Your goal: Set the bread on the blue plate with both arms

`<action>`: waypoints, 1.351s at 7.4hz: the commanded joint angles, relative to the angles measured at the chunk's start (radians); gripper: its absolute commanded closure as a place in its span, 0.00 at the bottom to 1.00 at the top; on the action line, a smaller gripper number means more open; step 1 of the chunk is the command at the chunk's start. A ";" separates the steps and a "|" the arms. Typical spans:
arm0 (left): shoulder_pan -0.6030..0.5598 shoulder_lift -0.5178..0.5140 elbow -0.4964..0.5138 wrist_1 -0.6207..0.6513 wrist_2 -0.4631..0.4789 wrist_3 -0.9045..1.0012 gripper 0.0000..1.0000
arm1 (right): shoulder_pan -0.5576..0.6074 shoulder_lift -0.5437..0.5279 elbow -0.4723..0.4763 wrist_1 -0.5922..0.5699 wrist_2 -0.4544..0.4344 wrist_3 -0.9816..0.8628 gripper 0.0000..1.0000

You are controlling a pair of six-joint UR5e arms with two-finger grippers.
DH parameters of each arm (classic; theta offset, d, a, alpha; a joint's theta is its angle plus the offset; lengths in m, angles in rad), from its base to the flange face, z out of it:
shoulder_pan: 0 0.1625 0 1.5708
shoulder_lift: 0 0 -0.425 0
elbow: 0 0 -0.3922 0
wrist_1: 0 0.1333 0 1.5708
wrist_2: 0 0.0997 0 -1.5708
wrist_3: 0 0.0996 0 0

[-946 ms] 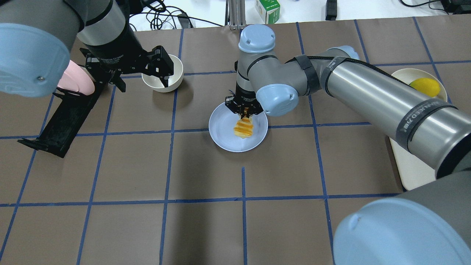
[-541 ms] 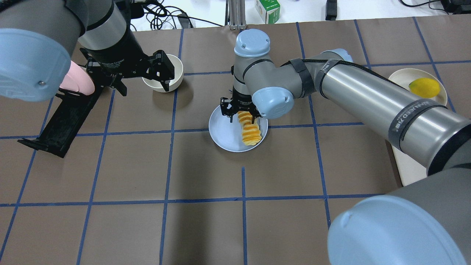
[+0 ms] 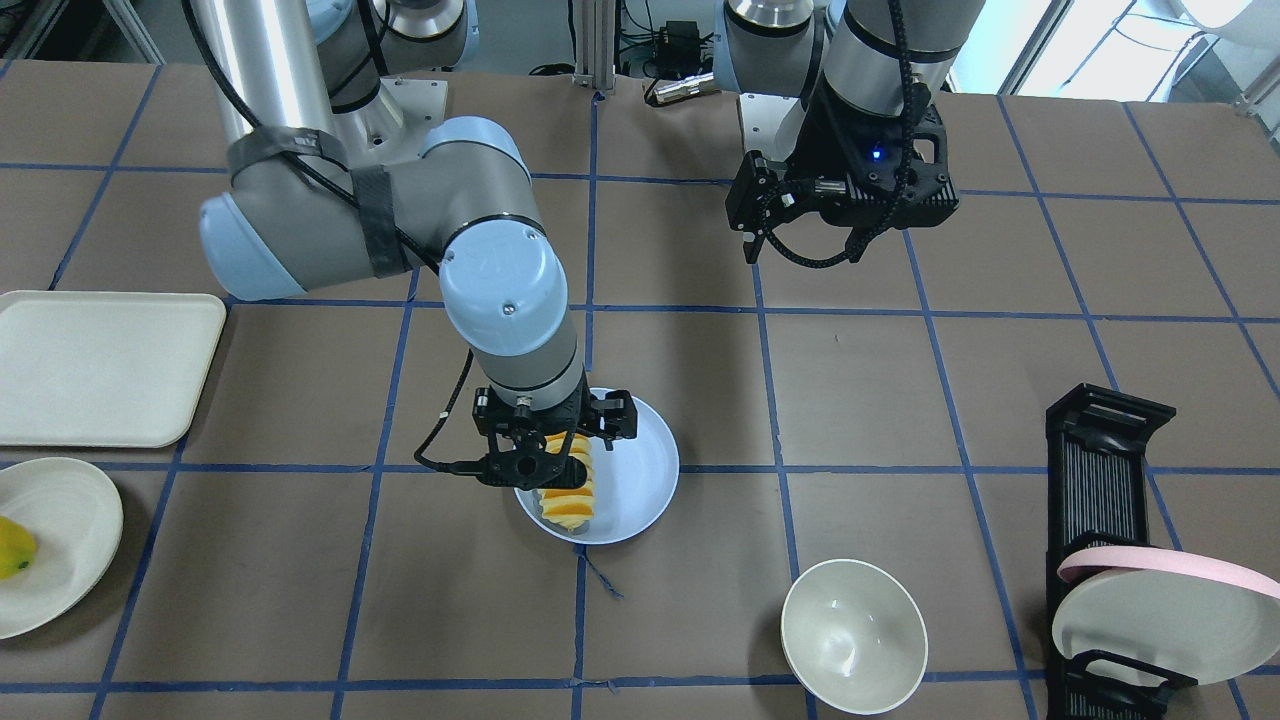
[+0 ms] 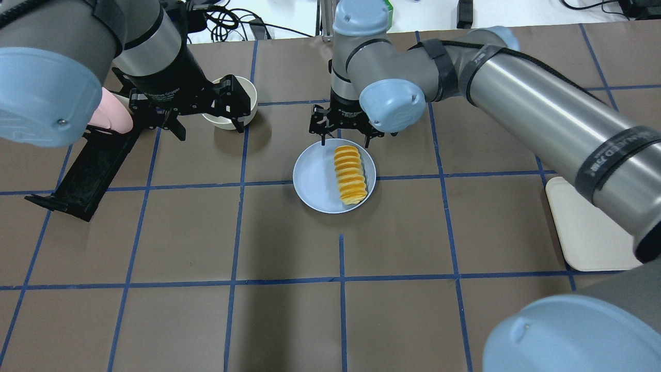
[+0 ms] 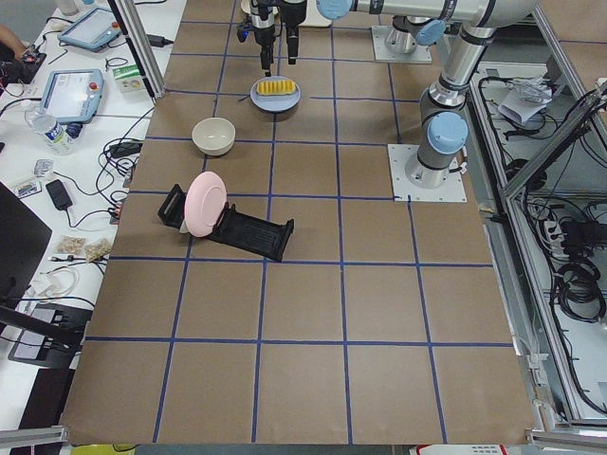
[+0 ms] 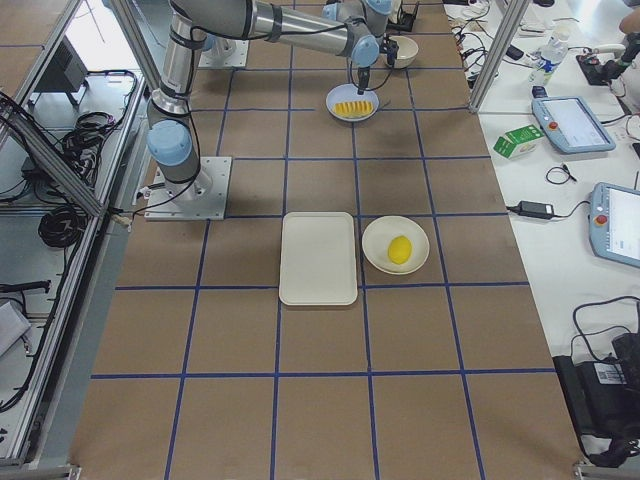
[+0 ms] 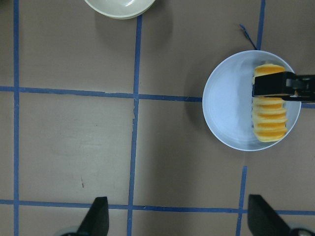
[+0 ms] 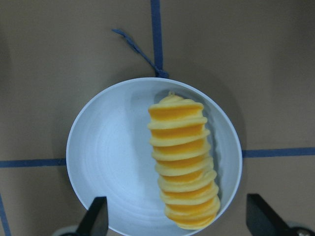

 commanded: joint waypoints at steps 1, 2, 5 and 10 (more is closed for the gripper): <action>0.001 -0.001 0.001 0.001 -0.002 -0.002 0.00 | -0.098 -0.064 -0.075 0.190 -0.004 -0.077 0.00; 0.001 -0.001 0.001 0.001 -0.001 -0.002 0.00 | -0.157 -0.120 -0.075 0.253 -0.073 -0.202 0.00; 0.003 0.000 0.001 0.002 0.005 0.000 0.00 | -0.336 -0.294 -0.057 0.382 -0.139 -0.365 0.00; 0.009 -0.003 0.001 0.007 0.010 0.015 0.00 | -0.336 -0.332 0.002 0.427 -0.126 -0.382 0.00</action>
